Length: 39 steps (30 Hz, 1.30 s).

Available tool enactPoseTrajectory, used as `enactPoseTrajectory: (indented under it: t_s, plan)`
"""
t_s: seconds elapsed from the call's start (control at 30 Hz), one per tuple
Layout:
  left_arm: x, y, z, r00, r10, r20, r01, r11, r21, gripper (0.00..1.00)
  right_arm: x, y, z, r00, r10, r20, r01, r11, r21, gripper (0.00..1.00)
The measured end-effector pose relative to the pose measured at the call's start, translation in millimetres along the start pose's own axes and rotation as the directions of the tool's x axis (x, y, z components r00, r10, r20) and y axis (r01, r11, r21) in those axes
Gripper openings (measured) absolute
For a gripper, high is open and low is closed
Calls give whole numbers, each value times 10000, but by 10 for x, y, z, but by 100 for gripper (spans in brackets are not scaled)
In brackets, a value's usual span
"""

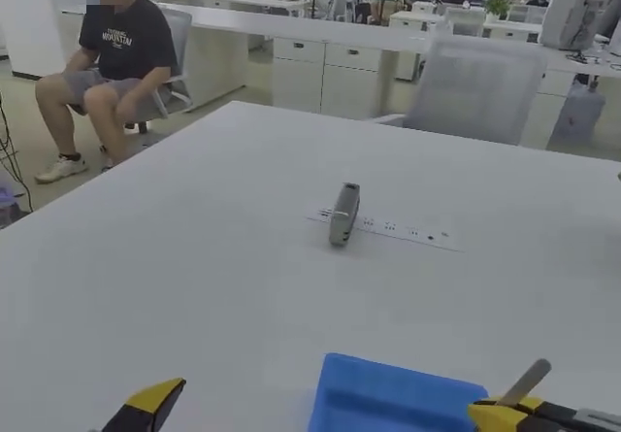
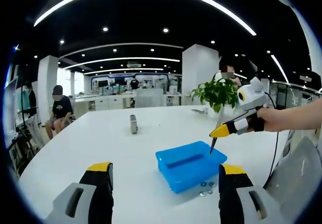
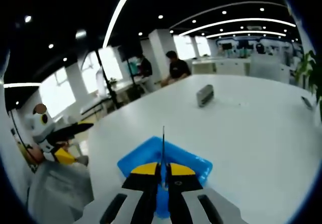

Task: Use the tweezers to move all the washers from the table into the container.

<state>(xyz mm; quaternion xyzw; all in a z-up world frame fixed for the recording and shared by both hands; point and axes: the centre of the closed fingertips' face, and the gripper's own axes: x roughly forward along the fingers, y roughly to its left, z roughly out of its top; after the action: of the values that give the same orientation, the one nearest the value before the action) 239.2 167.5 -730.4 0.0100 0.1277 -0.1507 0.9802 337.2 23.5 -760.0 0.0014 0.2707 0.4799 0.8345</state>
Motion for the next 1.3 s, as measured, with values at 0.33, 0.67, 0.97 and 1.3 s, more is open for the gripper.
enactPoseTrajectory:
  t_s: [0.33,0.67,0.97,1.3]
  plan:
    - [-7,-5,49,9995,-57,298,65,9996,-265,87,212,-113,-219,9930,-479,-1083,368,9941,-1023,3]
    - [-3,-23,86,9984,-181,543,207,9987,-466,87,258,-169,-274,9918,-575,-1145,457,9936,-1036,3]
    - [-4,-16,93,9980,-166,605,202,9980,-592,86,269,-188,-314,9911,-572,-1199,441,9930,-1096,3]
    - [-5,25,72,9981,-57,610,105,9969,-785,87,293,-191,-356,9902,-525,-1293,342,9896,-1400,4]
